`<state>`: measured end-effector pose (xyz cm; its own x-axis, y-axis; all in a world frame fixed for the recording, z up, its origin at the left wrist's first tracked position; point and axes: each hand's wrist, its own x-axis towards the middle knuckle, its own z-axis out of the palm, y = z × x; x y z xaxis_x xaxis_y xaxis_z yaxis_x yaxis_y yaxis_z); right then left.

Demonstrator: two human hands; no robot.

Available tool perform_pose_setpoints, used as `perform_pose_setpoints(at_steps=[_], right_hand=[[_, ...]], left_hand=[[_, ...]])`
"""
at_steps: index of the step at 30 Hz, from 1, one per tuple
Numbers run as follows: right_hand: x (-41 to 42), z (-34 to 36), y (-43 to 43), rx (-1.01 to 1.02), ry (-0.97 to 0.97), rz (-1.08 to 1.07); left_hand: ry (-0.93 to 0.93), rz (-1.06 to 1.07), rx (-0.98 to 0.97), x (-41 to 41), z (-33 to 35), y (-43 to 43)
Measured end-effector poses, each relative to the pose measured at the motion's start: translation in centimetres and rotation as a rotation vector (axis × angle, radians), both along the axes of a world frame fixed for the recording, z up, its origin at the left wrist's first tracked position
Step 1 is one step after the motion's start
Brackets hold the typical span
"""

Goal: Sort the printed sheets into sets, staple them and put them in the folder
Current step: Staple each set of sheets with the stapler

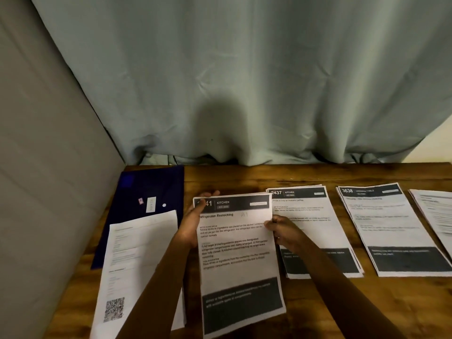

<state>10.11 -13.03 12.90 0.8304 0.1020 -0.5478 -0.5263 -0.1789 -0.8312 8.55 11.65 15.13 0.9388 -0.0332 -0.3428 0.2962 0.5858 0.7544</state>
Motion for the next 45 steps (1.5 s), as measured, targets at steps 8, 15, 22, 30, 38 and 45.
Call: perform_pose_setpoints(at_steps=[8,15,22,30,38,45], right_hand=[[0.9,-0.2,2.2,-0.068,-0.131,-0.013],[1.3,-1.9,3.6,-0.381,-0.449,0.001],[2.7,-1.7,6.7,-0.741,-1.084,0.534],[3.6,-1.6,7.7,-0.691,-0.901,0.63],[4.2,-3.4,7.9,-0.636,-0.88,0.627],[4.6,-4.7,8.8,-0.628,-0.747,0.724]], left_hand=[[0.083,0.056,-0.038,-1.4,-3.3,0.3],[0.127,0.077,-0.041,-1.8,-4.2,0.9],[0.107,0.052,-0.029,-1.8,-4.7,0.7],[0.025,0.014,-0.235,-2.3,-4.6,0.4],[-0.013,0.1,-0.125,-2.9,-6.0,1.5],[-0.005,0.108,0.325,-3.7,-7.1,2.3]])
